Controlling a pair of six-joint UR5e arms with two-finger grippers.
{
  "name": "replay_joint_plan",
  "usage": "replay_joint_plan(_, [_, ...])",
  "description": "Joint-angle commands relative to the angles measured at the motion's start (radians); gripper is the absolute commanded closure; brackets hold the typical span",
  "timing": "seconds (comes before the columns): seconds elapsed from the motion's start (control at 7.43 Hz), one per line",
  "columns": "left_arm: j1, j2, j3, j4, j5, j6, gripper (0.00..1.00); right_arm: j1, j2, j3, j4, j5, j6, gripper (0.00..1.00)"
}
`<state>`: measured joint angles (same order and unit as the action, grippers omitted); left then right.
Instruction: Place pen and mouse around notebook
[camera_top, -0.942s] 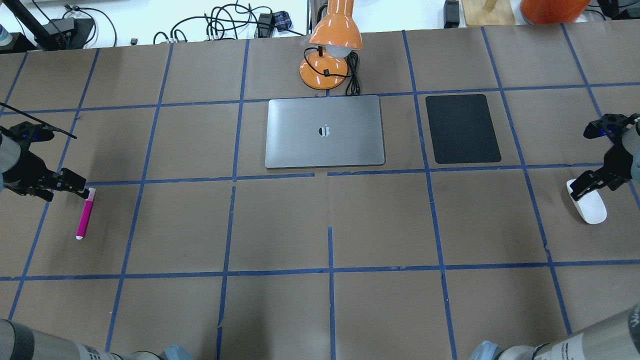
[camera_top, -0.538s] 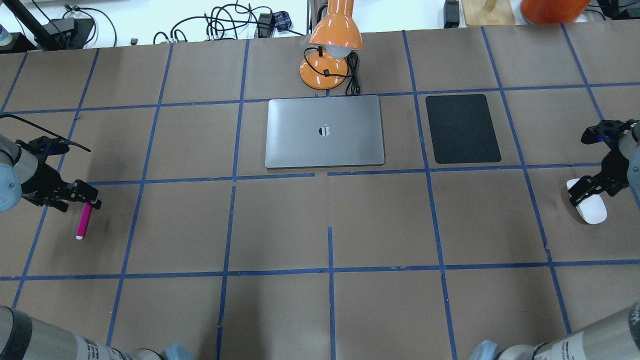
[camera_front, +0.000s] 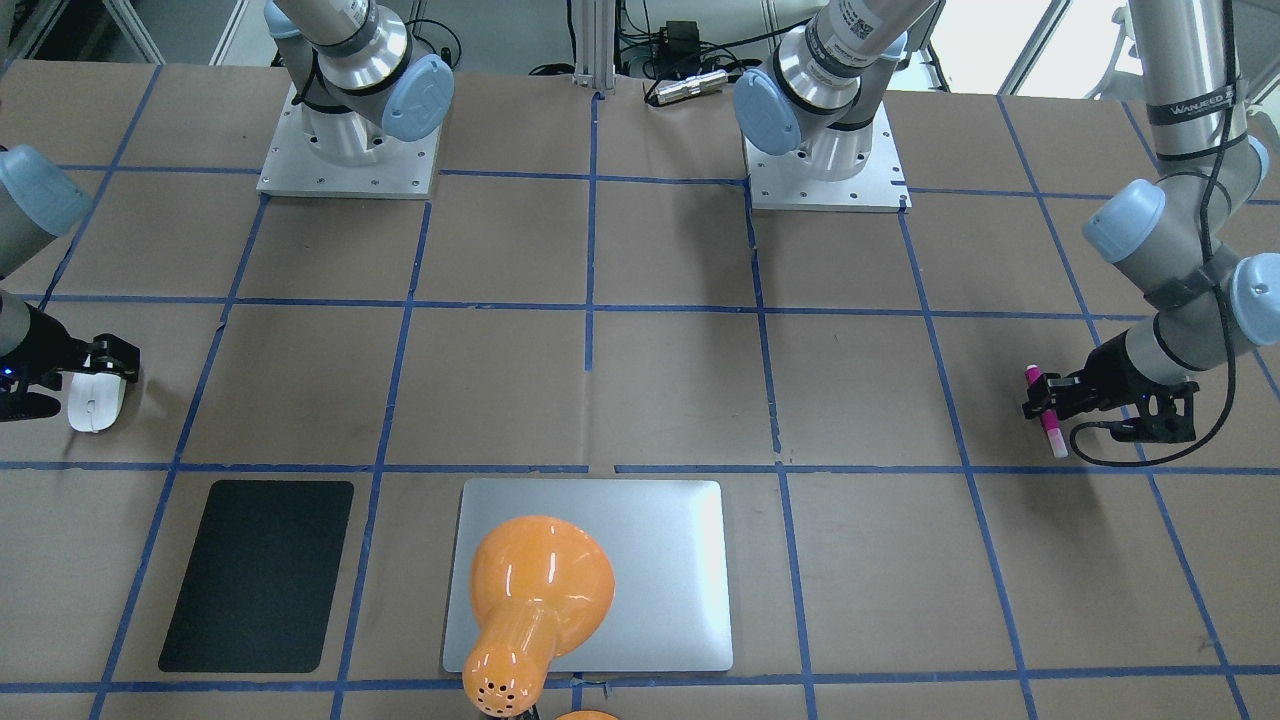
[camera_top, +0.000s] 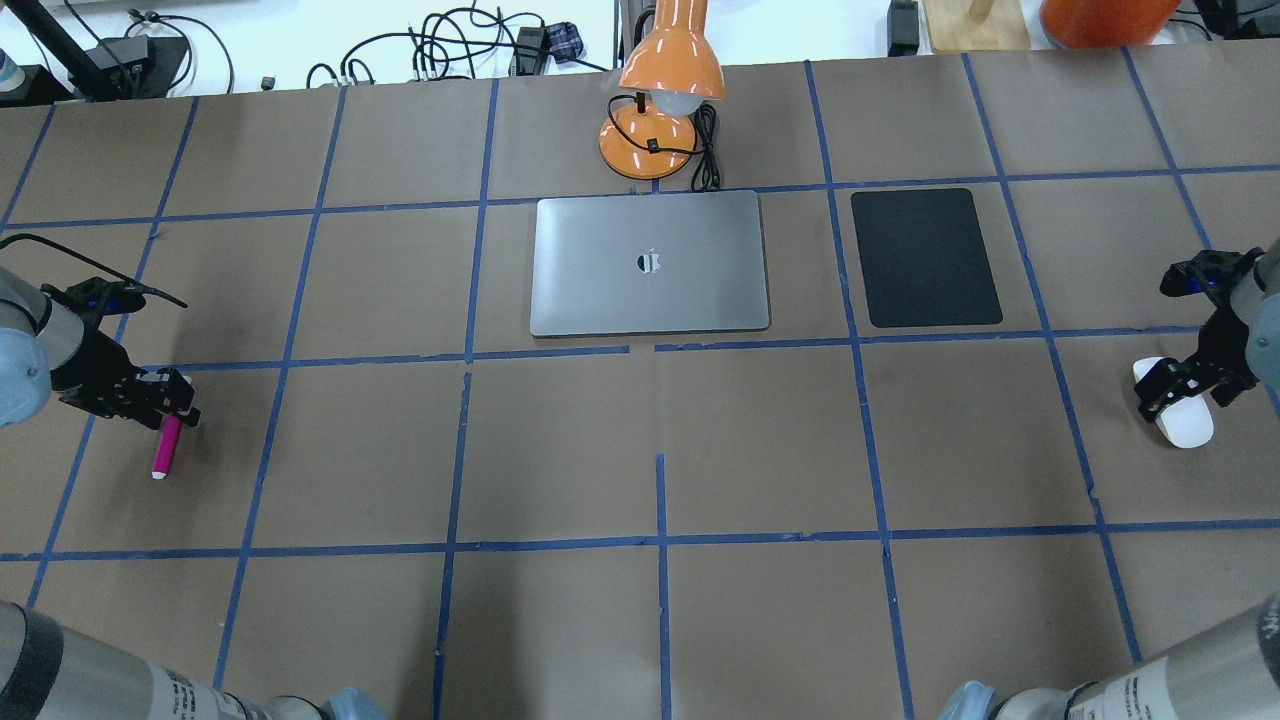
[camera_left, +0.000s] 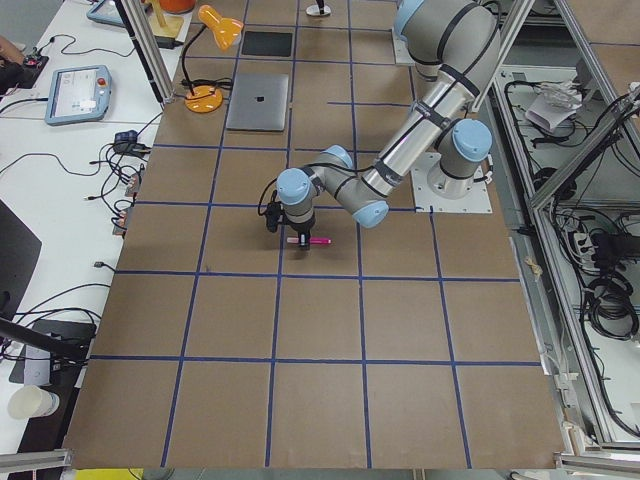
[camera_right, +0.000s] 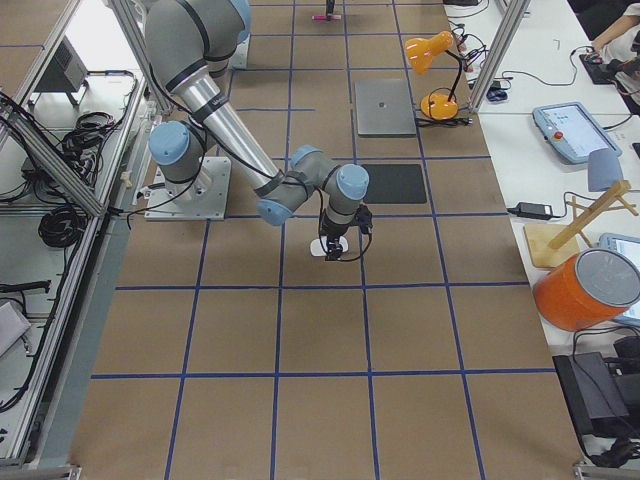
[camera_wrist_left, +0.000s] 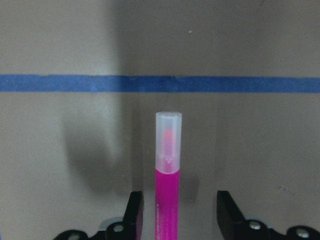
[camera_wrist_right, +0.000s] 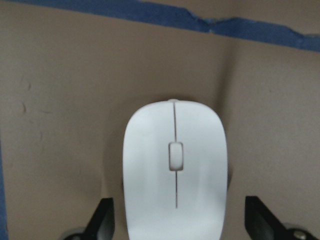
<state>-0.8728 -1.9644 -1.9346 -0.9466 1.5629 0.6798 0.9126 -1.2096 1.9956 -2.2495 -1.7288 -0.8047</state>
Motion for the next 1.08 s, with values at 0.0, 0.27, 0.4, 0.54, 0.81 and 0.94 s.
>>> replay_joint_plan(0.0, [0.0, -0.001, 0.0, 0.0, 0.002, -0.002, 0.47, 0.0, 0.005, 0.0, 0.001, 0.005, 0.004, 0.32])
replay_joint_plan(0.27, [0.0, -0.007, 0.0, 0.002, 0.008, -0.002, 0.55, 0.002, -0.008, -0.008, 0.007, -0.002, 0.015, 0.47])
replay_joint_plan(0.4, [0.0, -0.004, 0.0, -0.001, 0.011, -0.002, 0.76, 0.012, -0.022, -0.017, 0.01, -0.003, 0.037, 0.48])
replay_joint_plan(0.54, [-0.002, 0.002, 0.0, -0.001, 0.009, -0.002, 1.0, 0.031, -0.063, -0.046, 0.022, 0.009, 0.041, 0.49])
replay_joint_plan(0.81, [-0.002, 0.005, 0.0, -0.001, 0.009, -0.003, 1.0, 0.144, -0.079, -0.11, 0.034, 0.005, 0.111, 0.49])
replay_joint_plan(0.94, [-0.012, 0.019, 0.003, 0.0, 0.0, -0.023, 1.0, 0.207, -0.062, -0.133, 0.045, 0.023, 0.213, 0.49])
